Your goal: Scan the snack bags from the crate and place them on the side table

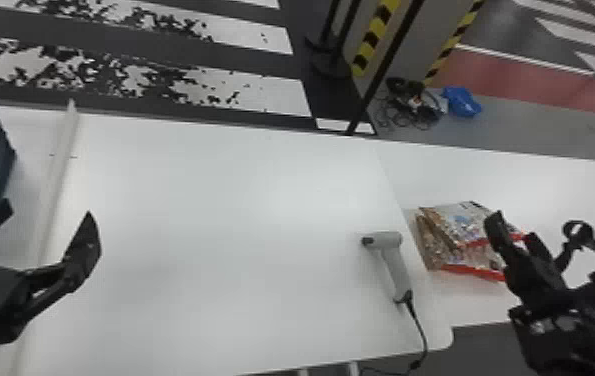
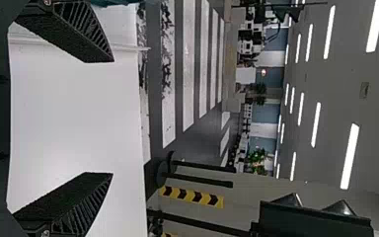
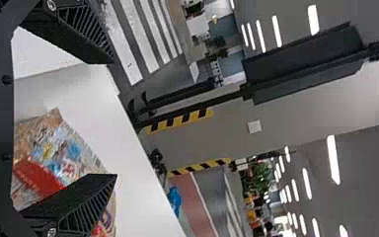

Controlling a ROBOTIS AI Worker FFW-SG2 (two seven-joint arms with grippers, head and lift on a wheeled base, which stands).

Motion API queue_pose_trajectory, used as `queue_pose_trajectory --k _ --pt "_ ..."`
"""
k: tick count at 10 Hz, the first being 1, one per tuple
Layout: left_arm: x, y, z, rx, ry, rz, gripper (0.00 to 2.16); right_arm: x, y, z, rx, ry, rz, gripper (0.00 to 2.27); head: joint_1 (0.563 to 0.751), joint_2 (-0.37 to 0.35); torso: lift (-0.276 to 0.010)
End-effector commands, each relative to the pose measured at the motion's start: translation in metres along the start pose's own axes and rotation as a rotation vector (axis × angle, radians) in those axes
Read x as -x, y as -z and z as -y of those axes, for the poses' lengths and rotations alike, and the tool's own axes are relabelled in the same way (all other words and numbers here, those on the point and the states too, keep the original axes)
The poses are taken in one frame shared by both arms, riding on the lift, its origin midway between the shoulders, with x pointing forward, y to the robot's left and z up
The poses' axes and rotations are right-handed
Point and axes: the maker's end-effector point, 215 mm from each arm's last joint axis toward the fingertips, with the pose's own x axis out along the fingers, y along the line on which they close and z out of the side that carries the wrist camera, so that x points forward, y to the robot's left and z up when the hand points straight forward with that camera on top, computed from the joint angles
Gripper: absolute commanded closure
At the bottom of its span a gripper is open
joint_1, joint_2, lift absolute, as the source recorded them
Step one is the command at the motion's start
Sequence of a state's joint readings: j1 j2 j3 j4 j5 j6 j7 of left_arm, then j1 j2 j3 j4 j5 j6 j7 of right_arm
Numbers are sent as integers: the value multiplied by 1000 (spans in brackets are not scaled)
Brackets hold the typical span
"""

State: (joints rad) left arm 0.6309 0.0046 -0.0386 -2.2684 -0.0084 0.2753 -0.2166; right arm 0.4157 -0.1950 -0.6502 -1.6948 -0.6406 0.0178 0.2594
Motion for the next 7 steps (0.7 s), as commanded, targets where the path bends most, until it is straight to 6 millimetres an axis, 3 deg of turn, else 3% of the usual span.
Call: queue_pose_trajectory --k 1,2,4,6,7 --pt "0 -1 3 3 -3 3 39 28 -24 -76 67 -122 96 63 695 -350 -94" --pt "0 -2 4 2 -2 6 39 48 -36 -125 107 -202 167 63 695 -350 -94" --pt "0 -4 5 -1 -4 17 39 81 -49 -195 161 -313 283 63 695 -350 -94" --pt "0 -2 4 -1 -6 18 39 99 -35 -234 164 -367 295 63 695 -350 -94" --pt "-1 1 4 -1 -6 15 39 107 -23 -254 168 -396 291 63 695 -311 -94"
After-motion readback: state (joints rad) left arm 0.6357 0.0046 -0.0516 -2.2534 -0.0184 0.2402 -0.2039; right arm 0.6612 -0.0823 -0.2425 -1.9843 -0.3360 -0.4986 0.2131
